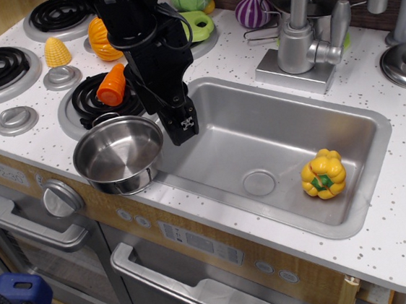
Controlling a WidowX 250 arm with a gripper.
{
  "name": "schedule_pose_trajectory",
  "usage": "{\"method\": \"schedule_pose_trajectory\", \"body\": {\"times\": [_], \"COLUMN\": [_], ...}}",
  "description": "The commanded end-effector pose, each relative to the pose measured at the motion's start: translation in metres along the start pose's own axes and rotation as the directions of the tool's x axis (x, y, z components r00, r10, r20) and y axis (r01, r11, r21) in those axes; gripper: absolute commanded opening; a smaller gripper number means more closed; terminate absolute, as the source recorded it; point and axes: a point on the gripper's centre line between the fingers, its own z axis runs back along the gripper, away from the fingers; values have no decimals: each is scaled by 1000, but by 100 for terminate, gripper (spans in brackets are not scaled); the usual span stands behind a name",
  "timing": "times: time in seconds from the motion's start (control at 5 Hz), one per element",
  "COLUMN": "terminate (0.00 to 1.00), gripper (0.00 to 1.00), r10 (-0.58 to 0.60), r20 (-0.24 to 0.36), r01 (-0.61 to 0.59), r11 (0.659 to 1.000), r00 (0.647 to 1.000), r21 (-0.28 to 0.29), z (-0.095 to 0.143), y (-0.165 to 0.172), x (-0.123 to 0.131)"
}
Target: Put pan in sink
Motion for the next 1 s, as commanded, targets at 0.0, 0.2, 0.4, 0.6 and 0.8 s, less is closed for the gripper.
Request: {"method": "schedule_pose_trajectory", "body": {"times": [0.0, 0.2, 0.4, 0.6, 0.8], "terminate": [0, 0, 0, 0, 0], "gripper": [100, 100, 100, 100, 100], "r10": [0, 139, 266, 367, 427], "r20": [0, -5, 18, 49, 69], "r01": [0, -138, -265, -370, -432], "r11": [1000, 987, 953, 913, 890], "r00": [1000, 990, 964, 929, 902], "r21": [0, 77, 146, 173, 142], "z": [0, -3, -6, -11, -20], "y": [0, 9, 14, 20, 26], "x": [0, -4, -7, -7, -10]}}
